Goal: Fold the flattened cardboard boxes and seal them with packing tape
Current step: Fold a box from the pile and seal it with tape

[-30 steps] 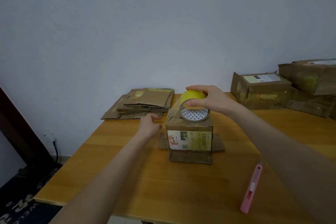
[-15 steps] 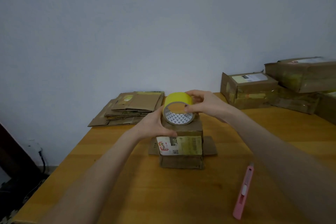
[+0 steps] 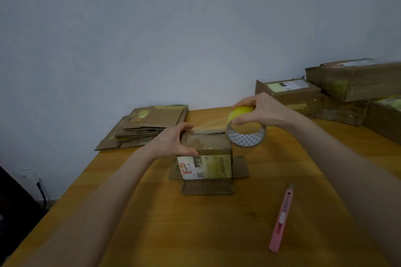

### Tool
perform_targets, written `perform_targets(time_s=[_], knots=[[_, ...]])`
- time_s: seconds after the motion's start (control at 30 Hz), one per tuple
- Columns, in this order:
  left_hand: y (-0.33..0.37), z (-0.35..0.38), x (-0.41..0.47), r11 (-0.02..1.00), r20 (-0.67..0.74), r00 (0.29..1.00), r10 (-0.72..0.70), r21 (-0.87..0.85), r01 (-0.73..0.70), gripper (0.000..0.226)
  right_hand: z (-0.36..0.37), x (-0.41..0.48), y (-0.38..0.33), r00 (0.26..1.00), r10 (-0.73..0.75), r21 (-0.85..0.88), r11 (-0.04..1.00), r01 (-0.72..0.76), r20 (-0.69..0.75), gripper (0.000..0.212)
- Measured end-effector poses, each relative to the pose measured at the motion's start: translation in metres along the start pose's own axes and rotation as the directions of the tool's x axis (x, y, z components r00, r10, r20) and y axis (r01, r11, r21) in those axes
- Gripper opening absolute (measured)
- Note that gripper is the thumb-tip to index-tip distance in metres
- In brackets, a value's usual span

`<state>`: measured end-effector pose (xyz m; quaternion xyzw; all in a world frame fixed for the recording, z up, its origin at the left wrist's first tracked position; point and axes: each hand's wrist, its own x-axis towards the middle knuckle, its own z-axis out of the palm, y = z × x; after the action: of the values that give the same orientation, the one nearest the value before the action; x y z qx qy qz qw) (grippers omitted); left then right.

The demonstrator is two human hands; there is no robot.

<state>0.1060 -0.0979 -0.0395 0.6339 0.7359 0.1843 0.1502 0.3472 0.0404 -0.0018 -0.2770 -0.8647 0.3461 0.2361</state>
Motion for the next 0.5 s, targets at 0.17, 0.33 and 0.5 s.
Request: perform_targets(time_s=[0.17, 0.33, 0.5], knots=[[0.001, -0.001, 0.003, 1.000, 0.011, 1.000, 0.019, 0.017, -0.019, 0.087, -0.008, -0.004, 0.019, 0.999, 0.050, -0.028, 0.998, -0.050, -0.005, 0.049], [-0.001, 0.001, 0.001, 1.000, -0.002, 1.000, 0.025, -0.018, -0.025, 0.086, -0.007, -0.006, 0.041, 0.995, 0.102, -0.075, 0.992, -0.100, 0.021, 0.055], [0.002, 0.004, -0.006, 0.987, 0.020, 0.994, 0.110, 0.115, -0.112, 0.080, 0.012, -0.006, 0.055, 0.987, 0.148, -0.114, 0.984, -0.140, 0.066, 0.053]])
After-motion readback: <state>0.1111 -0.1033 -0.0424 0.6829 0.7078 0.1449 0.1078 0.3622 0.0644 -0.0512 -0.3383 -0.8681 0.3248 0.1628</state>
